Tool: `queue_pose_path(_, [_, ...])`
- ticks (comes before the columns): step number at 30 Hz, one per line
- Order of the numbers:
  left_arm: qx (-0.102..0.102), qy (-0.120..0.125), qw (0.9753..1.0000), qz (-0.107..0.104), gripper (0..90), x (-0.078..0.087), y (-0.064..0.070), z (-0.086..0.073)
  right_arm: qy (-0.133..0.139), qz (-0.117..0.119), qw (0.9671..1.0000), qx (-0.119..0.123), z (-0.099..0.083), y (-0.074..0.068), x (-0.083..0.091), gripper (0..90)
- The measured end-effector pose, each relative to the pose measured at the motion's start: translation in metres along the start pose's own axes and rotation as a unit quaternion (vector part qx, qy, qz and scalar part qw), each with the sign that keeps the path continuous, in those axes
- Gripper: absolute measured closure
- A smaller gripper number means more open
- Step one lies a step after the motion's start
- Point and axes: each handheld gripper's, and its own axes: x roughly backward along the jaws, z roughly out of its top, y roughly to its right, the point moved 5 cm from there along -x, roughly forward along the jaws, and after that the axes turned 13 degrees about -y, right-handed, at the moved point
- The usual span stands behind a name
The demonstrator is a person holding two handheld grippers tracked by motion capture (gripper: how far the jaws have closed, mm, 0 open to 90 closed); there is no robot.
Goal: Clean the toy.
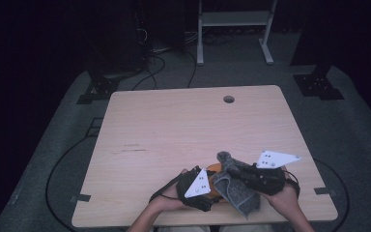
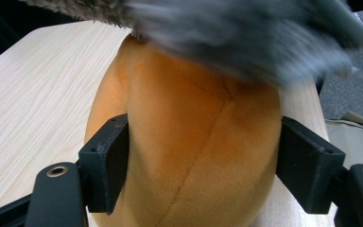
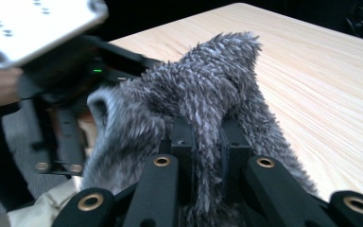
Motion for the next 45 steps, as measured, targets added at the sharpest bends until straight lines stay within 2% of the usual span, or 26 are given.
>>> queue_pose_path(4, [0.000, 0.003, 1.0000, -0.001, 25.1, -0.001, -0.001, 0.000, 0.004, -0.007, 0.9992, -0.038, -0.012, 0.020, 0.002, 79.1])
queue_pose_path(7, [0.004, 0.004, 1.0000, -0.001, 24.5, 0.000, -0.003, -0.001, 0.009, -0.007, 0.9975, -0.070, -0.023, 0.036, 0.004, 79.1])
queue_pose_path(10, [0.004, 0.003, 1.0000, -0.001, 24.5, 0.000, -0.003, -0.001, 0.004, -0.018, 0.9966, -0.081, -0.030, 0.043, 0.006, 79.1])
queue_pose_path(11, [0.005, 0.001, 1.0000, 0.000, 24.4, 0.000, -0.003, -0.001, 0.001, -0.030, 0.9956, -0.089, -0.034, 0.048, 0.010, 79.1])
queue_pose_path(13, [0.000, -0.002, 1.0000, 0.004, 24.0, -0.001, -0.003, -0.002, 0.011, -0.025, 0.9957, -0.089, -0.033, 0.045, 0.014, 79.1])
queue_pose_path(16, [-0.007, -0.006, 0.9999, 0.013, 23.7, -0.001, -0.001, -0.001, 0.021, -0.008, 0.9977, -0.063, -0.025, 0.032, 0.016, 79.1])
queue_pose_path(17, [-0.010, -0.008, 0.9998, 0.014, 23.5, -0.001, -0.002, -0.001, 0.020, -0.004, 0.9984, -0.052, -0.022, 0.027, 0.014, 79.1])
queue_pose_path(19, [-0.010, -0.010, 0.9998, 0.014, 23.5, 0.001, -0.003, -0.003, 0.008, -0.009, 0.9993, -0.037, -0.022, 0.023, 0.010, 79.0])
queue_pose_path(20, [-0.007, -0.008, 0.9999, 0.011, 23.6, 0.002, -0.005, -0.004, 0.008, -0.006, 0.9992, -0.038, -0.023, 0.024, 0.009, 79.0])
queue_pose_path(21, [0.004, -0.004, 0.9999, 0.008, 23.7, 0.003, -0.008, -0.005, 0.007, -0.008, 0.9990, -0.043, -0.025, 0.027, 0.009, 79.0])
queue_pose_path(22, [0.011, -0.003, 0.9999, 0.007, 23.7, 0.004, -0.011, -0.006, 0.003, -0.017, 0.9985, -0.052, -0.029, 0.033, 0.010, 79.0])
queue_pose_path(24, [0.034, 0.004, 0.9994, 0.002, 23.8, 0.004, -0.016, -0.008, -0.001, -0.019, 0.9971, -0.074, -0.038, 0.045, 0.009, 79.1])
queue_pose_path(27, [0.056, 0.008, 0.9984, -0.003, 23.8, 0.007, -0.021, -0.012, -0.032, -0.040, 0.9939, -0.098, -0.052, 0.060, 0.003, 79.1])
queue_pose_path(29, [0.061, 0.009, 0.9981, -0.008, 23.7, 0.007, -0.021, -0.014, -0.012, -0.023, 0.9945, -0.101, -0.048, 0.058, 0.005, 79.1])
queue_pose_path(32, [0.059, 0.010, 0.9982, -0.007, 23.2, 0.006, -0.021, -0.013, 0.029, 0.006, 0.9959, -0.085, -0.032, 0.042, 0.012, 79.1])
queue_pose_path(33, [0.060, 0.008, 0.9981, -0.007, 22.9, 0.006, -0.021, -0.013, 0.035, 0.014, 0.9962, -0.078, -0.028, 0.036, 0.013, 79.1])
queue_pose_path(36, [0.068, 0.009, 0.9976, -0.007, 22.4, 0.007, -0.024, -0.015, 0.019, 0.008, 0.9976, -0.066, -0.029, 0.031, 0.004, 79.1])
queue_pose_path(38, [0.078, 0.009, 0.9969, -0.006, 22.4, 0.009, -0.027, -0.016, 0.018, 0.015, 0.9961, -0.085, -0.034, 0.038, -0.001, 79.1])
queue_pose_path(41, [0.091, 0.011, 0.9957, -0.008, 22.3, 0.010, -0.031, -0.018, -0.006, -0.009, 0.9946, -0.103, -0.045, 0.050, -0.007, 79.1])
queue_pose_path(43, [0.093, 0.010, 0.9956, -0.010, 22.3, 0.010, -0.031, -0.019, -0.010, -0.011, 0.9934, -0.113, -0.048, 0.053, -0.008, 79.1])
queue_pose_path(45, [0.076, 0.006, 0.9969, -0.019, 22.8, 0.008, -0.026, -0.018, 0.004, -0.006, 0.9938, -0.111, -0.043, 0.050, -0.005, 79.1])
